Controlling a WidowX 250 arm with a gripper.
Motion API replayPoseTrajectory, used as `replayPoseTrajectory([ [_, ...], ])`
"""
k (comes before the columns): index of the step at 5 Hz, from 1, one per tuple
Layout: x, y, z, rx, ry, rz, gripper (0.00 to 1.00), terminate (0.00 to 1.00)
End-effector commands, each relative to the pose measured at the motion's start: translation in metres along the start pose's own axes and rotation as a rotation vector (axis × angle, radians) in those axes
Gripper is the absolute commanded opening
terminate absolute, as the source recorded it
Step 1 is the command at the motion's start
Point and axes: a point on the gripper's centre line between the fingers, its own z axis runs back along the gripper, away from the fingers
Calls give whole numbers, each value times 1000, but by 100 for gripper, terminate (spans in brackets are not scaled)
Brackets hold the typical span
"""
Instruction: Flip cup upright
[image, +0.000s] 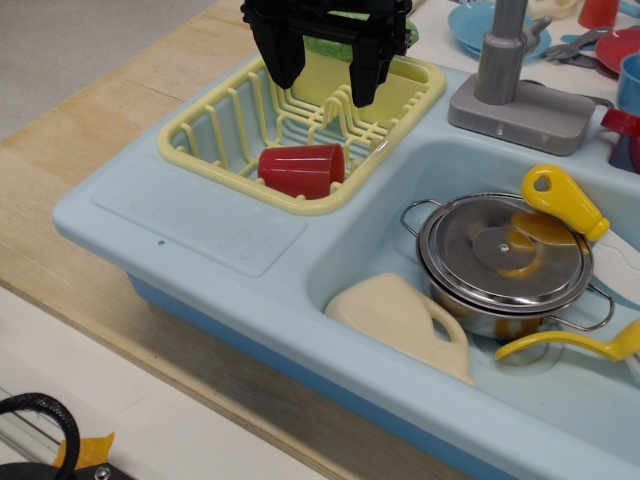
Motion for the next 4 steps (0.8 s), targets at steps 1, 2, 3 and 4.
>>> replayPoseTrajectory([
  [1,0,0,0,0,0,0,100,0],
  [2,0,-2,-3,72,17,73,100,0],
  [3,1,-1,-8,91,43,99,100,0],
  [4,1,-1,-14,87,63,115,100,0],
])
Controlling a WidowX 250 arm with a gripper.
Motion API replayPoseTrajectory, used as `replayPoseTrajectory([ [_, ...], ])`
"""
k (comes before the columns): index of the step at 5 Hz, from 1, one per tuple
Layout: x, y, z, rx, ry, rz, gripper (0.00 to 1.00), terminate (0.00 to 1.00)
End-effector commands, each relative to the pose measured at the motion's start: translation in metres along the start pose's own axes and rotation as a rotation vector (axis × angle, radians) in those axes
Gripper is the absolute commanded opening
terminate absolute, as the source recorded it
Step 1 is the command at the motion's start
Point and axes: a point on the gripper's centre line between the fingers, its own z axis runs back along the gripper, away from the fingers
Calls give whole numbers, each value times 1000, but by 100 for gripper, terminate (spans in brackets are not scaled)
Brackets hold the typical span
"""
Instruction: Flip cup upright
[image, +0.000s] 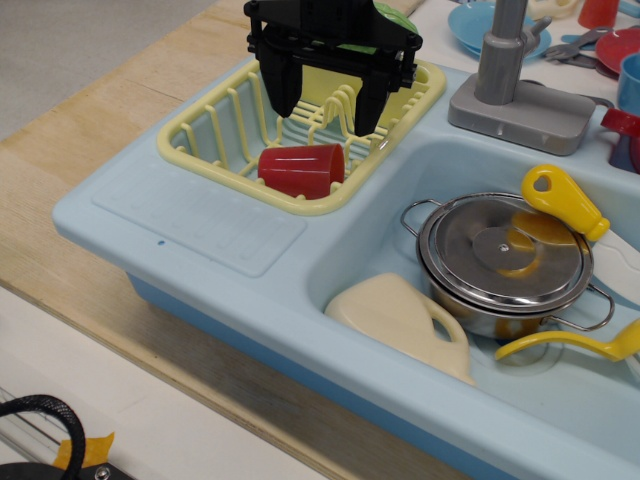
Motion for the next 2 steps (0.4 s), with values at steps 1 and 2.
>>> replayPoseTrajectory([
  [1,8,3,-1,-11,-14,49,100,0],
  [2,11,5,-10,-1,29,63,100,0],
])
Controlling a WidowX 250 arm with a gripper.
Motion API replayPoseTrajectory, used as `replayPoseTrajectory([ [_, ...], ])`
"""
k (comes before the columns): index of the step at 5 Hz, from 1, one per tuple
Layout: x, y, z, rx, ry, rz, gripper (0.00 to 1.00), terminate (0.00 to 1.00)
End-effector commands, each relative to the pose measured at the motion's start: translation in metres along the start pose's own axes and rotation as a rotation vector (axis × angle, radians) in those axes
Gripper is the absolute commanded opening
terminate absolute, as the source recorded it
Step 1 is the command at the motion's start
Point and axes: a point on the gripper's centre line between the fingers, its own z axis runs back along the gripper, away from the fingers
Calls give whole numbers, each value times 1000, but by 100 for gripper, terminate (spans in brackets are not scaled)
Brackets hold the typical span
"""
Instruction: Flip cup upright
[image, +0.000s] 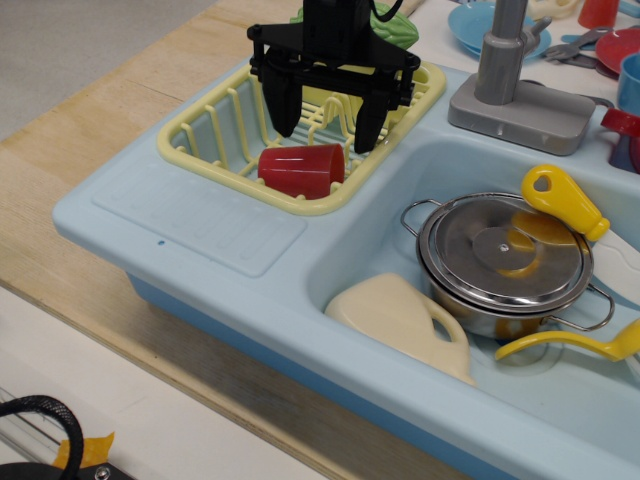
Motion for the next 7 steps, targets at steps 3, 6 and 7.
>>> replayPoseTrajectory([
  [3,3,14,-15,-3,68,90,100,0],
  [6,8,16,-29,11,58,83,0,0],
  [7,10,19,-25,14,53,73,0,0],
])
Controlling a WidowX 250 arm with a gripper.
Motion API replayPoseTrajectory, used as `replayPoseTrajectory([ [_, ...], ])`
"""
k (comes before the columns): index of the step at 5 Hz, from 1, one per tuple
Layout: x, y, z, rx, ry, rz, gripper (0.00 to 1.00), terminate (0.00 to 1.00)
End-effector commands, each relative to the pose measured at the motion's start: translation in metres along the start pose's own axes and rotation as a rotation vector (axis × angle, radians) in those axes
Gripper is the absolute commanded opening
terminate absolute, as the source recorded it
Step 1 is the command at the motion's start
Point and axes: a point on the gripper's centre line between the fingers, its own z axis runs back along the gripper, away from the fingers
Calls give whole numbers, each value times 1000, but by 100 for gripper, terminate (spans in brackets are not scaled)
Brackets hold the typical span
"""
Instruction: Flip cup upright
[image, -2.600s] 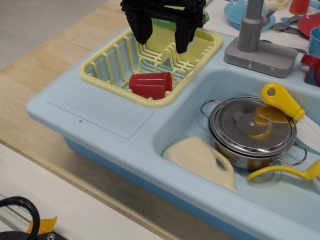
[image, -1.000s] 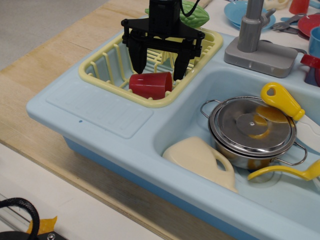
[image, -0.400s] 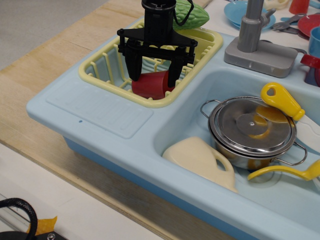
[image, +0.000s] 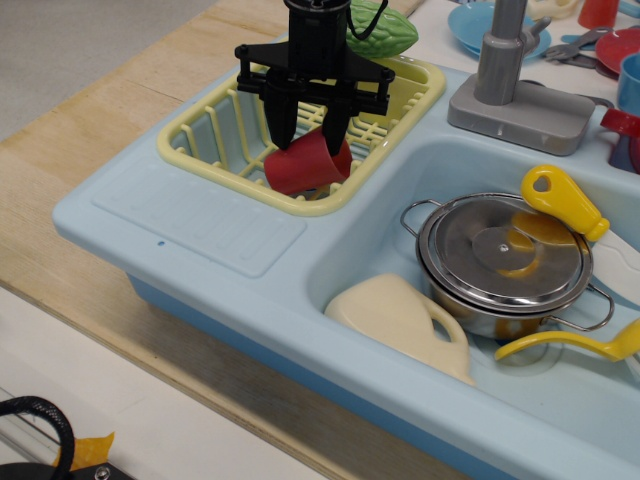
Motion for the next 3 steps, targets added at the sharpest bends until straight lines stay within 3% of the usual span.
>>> replayPoseTrajectory([
  [1,3,15,17,15,-42,20,0,0],
  [3,6,28,30,21,-71,24,0,0],
])
